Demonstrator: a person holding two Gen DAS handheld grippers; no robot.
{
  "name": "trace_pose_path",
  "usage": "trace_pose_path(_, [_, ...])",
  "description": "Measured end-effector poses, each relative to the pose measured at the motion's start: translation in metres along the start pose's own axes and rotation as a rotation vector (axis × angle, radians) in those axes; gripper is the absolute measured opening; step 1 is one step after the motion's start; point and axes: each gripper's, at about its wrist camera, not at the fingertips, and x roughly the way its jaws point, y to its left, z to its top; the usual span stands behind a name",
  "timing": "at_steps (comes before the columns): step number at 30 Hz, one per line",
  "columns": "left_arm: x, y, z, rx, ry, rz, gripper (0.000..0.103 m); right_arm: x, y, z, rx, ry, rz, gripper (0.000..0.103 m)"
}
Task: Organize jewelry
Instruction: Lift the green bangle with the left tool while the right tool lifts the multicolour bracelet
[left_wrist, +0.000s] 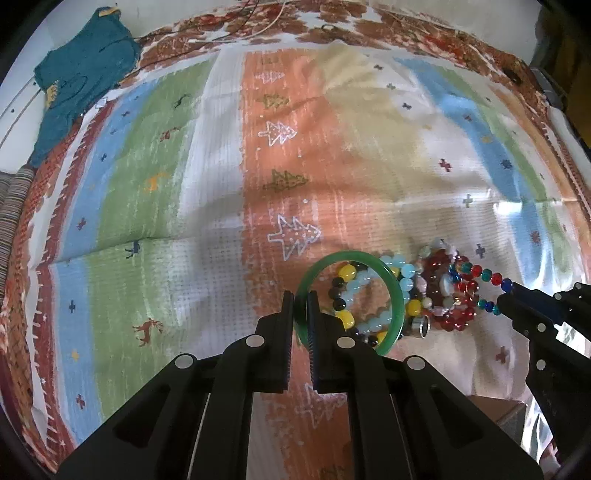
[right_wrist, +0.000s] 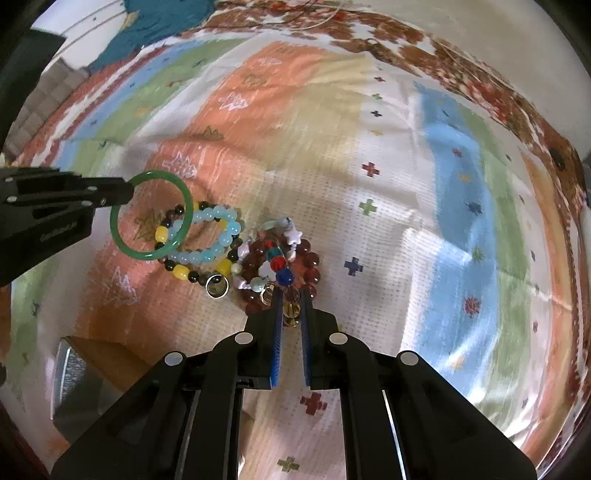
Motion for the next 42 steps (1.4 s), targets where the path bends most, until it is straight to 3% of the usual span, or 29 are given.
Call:
trace_pose_path(14, [-0.043, -0.012, -0.012, 0.023, -0.063, -0.022, 0.007, -0.040, -0.010, -0.007, 0.111, -0.098, -0.020, 0.010])
trace_pose_path(42, [-0.119, -0.025, -0.052, 0.020, -0.176, -0.111, 0.007, -0.111, 0.010, -0.035, 0.103, -0.250, -0.035, 0.010])
